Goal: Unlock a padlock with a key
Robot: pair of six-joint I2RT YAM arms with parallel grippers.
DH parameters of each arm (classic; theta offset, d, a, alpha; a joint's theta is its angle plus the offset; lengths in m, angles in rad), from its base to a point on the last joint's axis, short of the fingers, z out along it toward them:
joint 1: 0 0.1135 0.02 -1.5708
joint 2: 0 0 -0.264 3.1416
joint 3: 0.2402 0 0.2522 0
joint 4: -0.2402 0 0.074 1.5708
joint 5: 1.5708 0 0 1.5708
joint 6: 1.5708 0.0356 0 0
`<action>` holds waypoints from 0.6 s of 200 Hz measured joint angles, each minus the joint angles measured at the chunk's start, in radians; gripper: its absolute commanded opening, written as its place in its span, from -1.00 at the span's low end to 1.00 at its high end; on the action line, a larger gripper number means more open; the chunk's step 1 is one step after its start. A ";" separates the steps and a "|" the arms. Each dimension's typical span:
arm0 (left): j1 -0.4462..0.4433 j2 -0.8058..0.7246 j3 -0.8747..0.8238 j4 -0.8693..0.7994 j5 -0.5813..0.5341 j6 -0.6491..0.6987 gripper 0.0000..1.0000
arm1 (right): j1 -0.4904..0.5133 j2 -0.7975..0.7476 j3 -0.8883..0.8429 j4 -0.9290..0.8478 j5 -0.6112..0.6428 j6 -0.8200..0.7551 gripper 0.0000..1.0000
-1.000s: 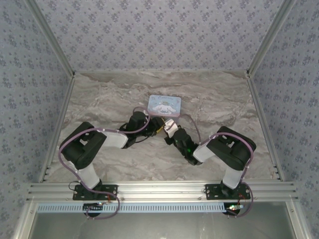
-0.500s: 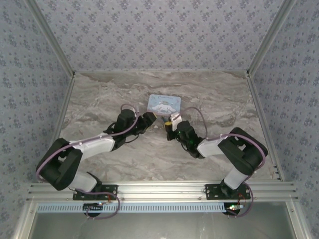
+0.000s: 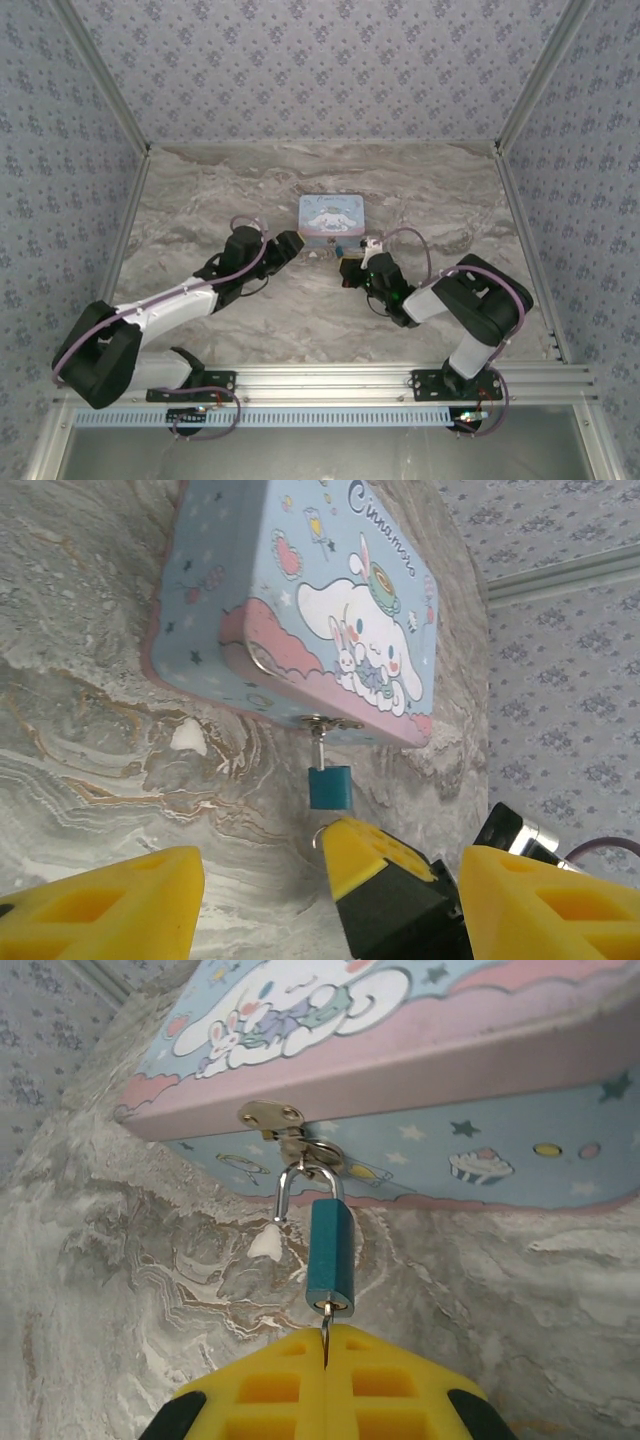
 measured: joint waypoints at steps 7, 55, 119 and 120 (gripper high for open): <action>0.000 -0.003 0.000 -0.006 -0.002 0.001 0.36 | -0.010 0.002 0.000 0.000 -0.012 0.026 -1.00; 0.000 -0.010 -0.001 -0.018 -0.016 0.008 0.40 | -0.042 0.018 -0.029 0.008 -0.063 0.188 -0.98; 0.023 -0.007 0.013 -0.077 -0.023 0.045 0.47 | -0.093 -0.004 -0.081 0.038 -0.125 0.292 -0.11; 0.023 -0.007 0.013 -0.077 -0.023 0.045 0.47 | -0.094 -0.006 -0.082 0.039 -0.126 0.290 -0.10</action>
